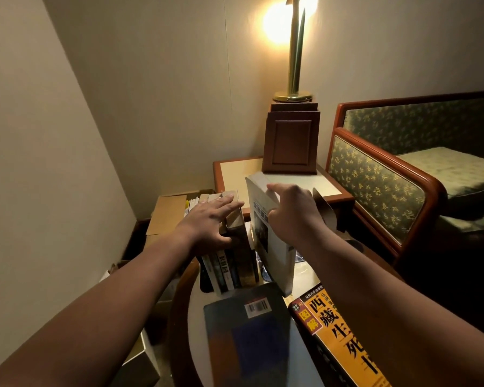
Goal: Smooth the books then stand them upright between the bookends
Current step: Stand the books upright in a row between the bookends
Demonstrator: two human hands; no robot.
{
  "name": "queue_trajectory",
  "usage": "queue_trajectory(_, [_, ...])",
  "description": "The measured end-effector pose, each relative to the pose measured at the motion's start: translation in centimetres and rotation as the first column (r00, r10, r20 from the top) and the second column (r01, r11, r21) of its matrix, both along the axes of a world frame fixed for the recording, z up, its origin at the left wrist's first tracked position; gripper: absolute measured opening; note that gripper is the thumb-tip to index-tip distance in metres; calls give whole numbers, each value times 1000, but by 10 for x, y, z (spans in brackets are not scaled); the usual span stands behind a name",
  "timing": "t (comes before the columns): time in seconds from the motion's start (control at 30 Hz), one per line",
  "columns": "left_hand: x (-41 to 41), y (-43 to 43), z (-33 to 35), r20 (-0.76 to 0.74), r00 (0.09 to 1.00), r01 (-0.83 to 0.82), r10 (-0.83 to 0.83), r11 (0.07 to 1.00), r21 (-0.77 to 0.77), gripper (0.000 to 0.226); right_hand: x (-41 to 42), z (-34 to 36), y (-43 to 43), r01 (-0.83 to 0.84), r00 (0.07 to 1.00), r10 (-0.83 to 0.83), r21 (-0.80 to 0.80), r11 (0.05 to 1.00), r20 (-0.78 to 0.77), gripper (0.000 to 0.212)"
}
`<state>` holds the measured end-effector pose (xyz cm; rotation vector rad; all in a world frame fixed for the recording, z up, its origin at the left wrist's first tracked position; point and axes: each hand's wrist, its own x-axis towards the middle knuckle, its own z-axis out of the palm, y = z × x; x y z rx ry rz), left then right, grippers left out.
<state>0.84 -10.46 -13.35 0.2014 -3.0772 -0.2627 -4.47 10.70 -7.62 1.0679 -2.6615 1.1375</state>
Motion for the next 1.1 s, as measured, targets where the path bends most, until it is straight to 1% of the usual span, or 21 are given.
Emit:
queue_trajectory(0.1, [-1,-1,-2,-6,1000,-1,1,1000,11,88,-5,1,-11,-6,1000,6,4,1000,-20,53])
queue_trajectory(0.23, [0,0,-1,5,1000,-22,22,1000,-3,91,-10,-6,-26,-16,999,15,-32,999,-32,51])
queue_trajectory(0.4, [0,-2,-1,23,1000,-19,19,1000,-7,89,-16,-16,-33,28,999,-31,-82,996,-41,44])
queue_trajectory(0.6, [0,-2,-3,-1,1000,-1,1,1000,1,90,-25,-27,-44,51,997,-58,-123,991,-50,45])
queue_trajectory(0.83, [-3,-4,-4,-1,1000,11,-11,1000,-1,89,-25,-55,-47,36,999,-35,-98,995,9,44])
queue_trajectory(0.93, [-3,-4,-6,-4,1000,13,-13,1000,-1,88,-26,-61,-45,47,999,-43,-147,988,30,44])
queue_trajectory(1.0, [-3,-4,-6,-8,1000,14,-14,1000,4,87,-26,-64,-46,49,998,-38,-208,977,54,45])
queue_trajectory(1.1, [-4,-6,-7,-10,1000,9,-9,1000,-6,88,-20,-71,-46,60,990,-23,-277,959,137,53])
